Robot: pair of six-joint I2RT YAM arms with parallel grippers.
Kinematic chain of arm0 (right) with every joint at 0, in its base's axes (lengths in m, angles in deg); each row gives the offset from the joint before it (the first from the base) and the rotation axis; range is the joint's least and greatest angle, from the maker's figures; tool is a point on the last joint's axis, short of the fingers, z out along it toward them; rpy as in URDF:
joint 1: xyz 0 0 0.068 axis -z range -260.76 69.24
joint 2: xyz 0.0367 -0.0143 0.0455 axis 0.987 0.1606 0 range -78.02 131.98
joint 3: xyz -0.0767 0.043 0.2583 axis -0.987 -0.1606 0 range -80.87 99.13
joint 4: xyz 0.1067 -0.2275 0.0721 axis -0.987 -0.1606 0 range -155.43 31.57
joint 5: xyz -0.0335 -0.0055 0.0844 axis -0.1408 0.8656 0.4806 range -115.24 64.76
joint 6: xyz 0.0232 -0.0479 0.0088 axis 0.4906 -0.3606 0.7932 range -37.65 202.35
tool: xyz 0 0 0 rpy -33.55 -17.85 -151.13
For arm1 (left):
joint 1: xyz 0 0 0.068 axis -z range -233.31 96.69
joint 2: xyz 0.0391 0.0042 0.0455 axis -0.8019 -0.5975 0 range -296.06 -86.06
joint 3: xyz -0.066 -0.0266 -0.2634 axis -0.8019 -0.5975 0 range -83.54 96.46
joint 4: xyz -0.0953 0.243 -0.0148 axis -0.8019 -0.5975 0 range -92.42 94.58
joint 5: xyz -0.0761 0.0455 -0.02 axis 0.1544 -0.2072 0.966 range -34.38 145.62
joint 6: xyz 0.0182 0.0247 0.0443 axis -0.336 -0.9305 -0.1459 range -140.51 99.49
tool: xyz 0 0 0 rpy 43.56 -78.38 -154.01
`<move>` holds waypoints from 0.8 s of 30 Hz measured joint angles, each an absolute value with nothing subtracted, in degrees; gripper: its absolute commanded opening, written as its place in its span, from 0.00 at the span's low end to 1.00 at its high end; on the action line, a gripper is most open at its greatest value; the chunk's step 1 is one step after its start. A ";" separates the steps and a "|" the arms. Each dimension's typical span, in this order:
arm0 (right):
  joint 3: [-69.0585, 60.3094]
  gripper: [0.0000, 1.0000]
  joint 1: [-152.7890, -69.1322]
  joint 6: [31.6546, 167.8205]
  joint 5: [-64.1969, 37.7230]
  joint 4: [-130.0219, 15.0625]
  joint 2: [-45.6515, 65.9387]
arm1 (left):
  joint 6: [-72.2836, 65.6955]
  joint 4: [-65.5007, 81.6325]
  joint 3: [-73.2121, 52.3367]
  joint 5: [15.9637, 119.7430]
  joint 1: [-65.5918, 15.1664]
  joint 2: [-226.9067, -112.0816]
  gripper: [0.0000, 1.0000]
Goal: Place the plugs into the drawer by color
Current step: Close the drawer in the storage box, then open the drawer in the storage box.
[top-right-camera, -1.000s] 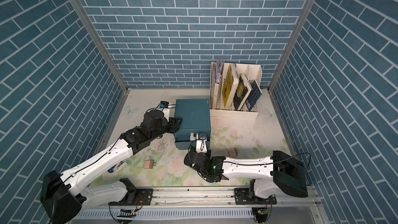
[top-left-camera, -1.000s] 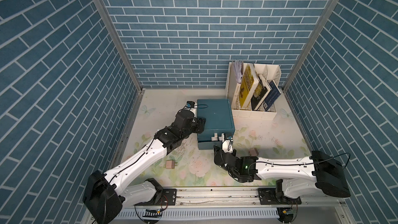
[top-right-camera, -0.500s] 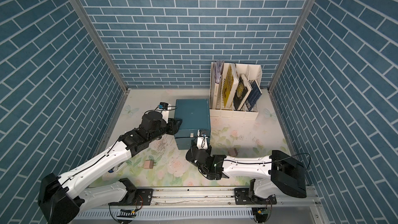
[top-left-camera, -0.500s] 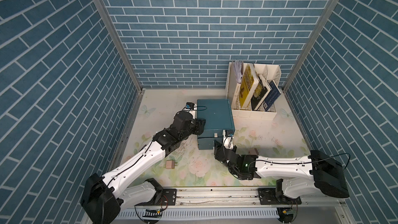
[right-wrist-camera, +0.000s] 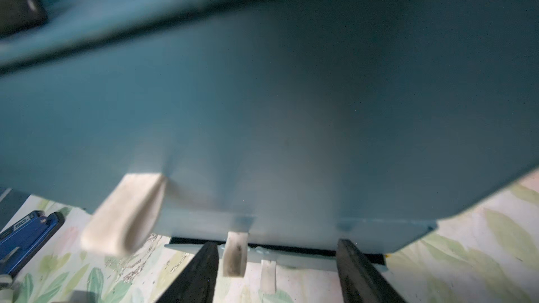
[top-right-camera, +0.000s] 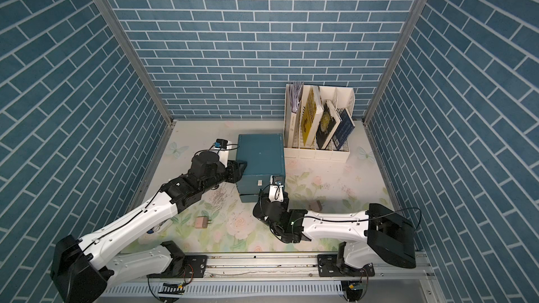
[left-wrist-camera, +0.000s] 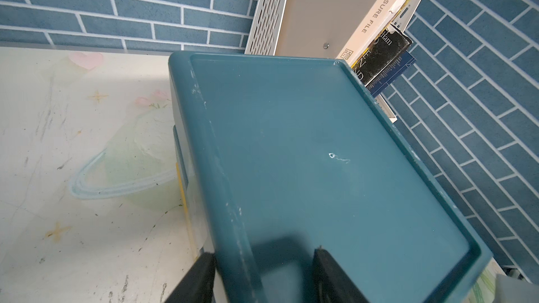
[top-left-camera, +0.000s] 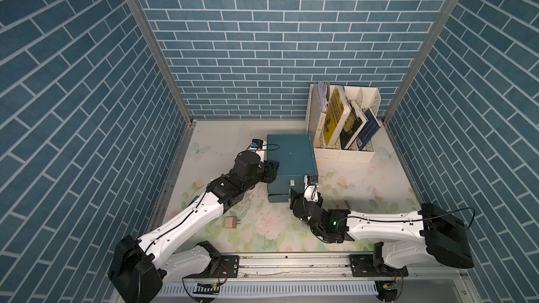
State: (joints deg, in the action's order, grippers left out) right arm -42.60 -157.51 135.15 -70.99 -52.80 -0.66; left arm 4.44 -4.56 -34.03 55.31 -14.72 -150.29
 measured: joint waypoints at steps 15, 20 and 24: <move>-63.02 0.53 -155.96 150.01 -56.52 -23.80 -3.37 | 5.57 -4.45 -34.46 55.68 -14.72 -149.81 0.60; -63.15 0.50 -154.82 150.56 -54.08 -16.35 1.66 | 5.66 -3.95 -34.94 55.70 -14.72 -149.55 0.60; -63.13 0.47 -154.82 151.30 -53.46 -12.83 5.00 | 5.68 -3.51 -35.27 55.72 -14.72 -149.40 0.60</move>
